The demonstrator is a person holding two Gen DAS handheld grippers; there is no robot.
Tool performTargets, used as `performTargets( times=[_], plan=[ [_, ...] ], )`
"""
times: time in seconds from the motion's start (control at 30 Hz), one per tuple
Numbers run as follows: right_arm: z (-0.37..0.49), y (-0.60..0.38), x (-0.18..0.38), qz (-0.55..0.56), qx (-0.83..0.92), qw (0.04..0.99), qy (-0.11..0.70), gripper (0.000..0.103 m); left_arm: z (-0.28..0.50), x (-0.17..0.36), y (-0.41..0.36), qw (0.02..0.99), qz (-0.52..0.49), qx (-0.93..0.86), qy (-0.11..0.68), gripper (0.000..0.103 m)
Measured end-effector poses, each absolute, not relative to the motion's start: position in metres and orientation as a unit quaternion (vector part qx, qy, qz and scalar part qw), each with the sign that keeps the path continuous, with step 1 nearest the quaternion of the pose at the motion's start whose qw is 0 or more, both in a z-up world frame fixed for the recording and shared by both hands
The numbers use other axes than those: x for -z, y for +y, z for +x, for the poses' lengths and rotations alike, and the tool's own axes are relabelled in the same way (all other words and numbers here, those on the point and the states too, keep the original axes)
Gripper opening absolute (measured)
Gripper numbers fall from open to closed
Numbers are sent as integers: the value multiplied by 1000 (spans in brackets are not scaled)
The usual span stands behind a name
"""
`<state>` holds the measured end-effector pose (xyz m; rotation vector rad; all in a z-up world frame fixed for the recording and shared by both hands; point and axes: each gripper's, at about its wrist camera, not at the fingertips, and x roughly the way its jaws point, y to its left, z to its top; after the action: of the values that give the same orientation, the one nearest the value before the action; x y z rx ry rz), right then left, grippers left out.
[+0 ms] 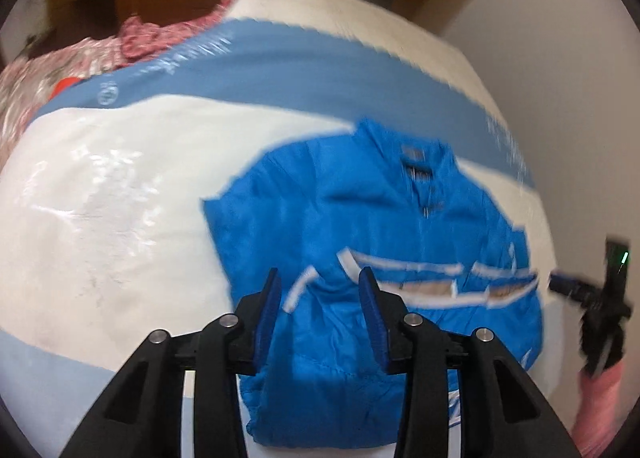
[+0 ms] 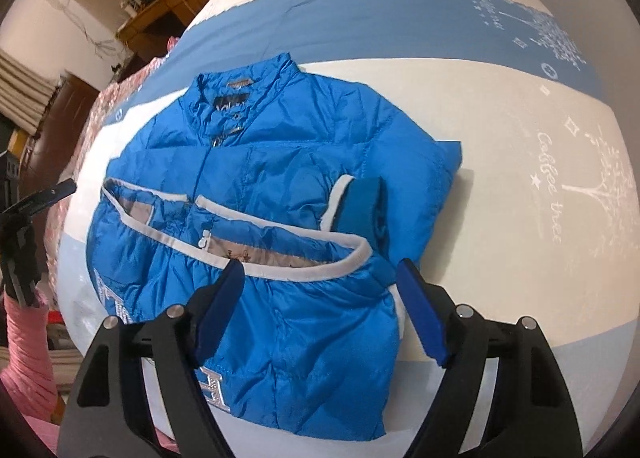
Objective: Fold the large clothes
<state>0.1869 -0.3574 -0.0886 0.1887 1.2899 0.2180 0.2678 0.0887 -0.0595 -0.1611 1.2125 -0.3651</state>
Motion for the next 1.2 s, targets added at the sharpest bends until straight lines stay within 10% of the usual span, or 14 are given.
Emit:
performTargets(
  times=[0.27,0.53,1.2],
  plan=[
    [198,-349,116,58,-103,777,619,82,269,101,45,796,47,181,576,48],
    [203,-359,120,39,-78,787,611,17,273,99,41,811,54,173,556,20],
    [311,-392,64,81,-63,832,545,12,357,50,28,873,5,123,472,14]
  ],
)
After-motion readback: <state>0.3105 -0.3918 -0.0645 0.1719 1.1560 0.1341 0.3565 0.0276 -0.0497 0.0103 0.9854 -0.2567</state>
